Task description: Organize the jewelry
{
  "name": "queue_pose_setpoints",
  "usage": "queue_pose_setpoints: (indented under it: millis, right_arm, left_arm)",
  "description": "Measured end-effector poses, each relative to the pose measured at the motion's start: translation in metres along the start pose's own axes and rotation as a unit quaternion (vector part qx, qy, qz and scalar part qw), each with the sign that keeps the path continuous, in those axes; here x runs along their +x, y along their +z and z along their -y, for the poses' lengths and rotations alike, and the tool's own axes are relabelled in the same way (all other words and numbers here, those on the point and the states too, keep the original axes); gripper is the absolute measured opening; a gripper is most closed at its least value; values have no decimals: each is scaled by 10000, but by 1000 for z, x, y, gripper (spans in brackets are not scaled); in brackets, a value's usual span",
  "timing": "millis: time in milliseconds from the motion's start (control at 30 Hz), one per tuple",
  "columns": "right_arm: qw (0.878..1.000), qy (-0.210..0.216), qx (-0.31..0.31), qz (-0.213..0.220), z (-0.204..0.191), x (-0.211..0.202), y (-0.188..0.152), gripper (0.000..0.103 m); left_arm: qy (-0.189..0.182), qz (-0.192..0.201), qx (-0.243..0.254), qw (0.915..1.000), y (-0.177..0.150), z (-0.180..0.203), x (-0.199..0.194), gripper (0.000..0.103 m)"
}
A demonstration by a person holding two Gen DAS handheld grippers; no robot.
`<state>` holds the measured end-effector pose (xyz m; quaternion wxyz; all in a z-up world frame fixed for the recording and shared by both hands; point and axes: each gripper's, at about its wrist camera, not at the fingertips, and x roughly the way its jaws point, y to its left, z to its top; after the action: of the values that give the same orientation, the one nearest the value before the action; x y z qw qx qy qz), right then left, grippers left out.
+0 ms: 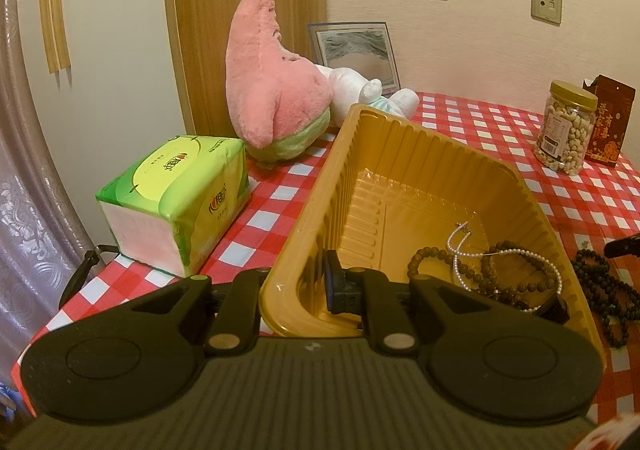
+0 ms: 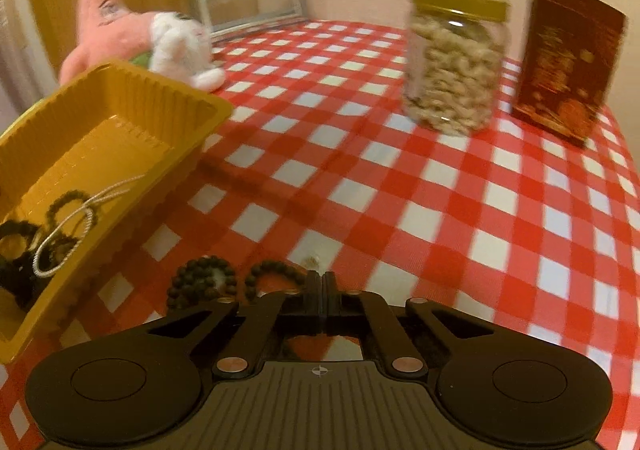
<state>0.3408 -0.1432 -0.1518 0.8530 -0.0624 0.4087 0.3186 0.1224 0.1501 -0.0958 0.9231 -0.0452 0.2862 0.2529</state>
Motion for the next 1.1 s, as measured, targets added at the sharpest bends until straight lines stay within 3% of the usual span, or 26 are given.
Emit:
queue_pose_setpoints:
  millis: [200,400,533,567,900,1100]
  right_arm:
    - [10000,-4,48,15,2,0,4,2]
    - [9979,115,643,17,-1,9,12,7]
    - [9946,102,1032,72,-1,10,10,28]
    - [9939,98,1095,119,-1,9,10,28]
    - [9941,-303,1017,218,-14,23,16,27]
    - [9954,-808,448,270,-36,26,10,12]
  left_arm:
    - [0,2,6,10000,0,0,0,12]
    - [4,-2,-9,10000,0,-1,0,12]
    - [2,-6,-12,10000,0,0,0,12]
    - [3,-8,-17,10000,0,0,0,12]
    - [9,-63,-26,10000,-1,1,3,13]
    - [6,-68,-37,10000,-2,0,4,13]
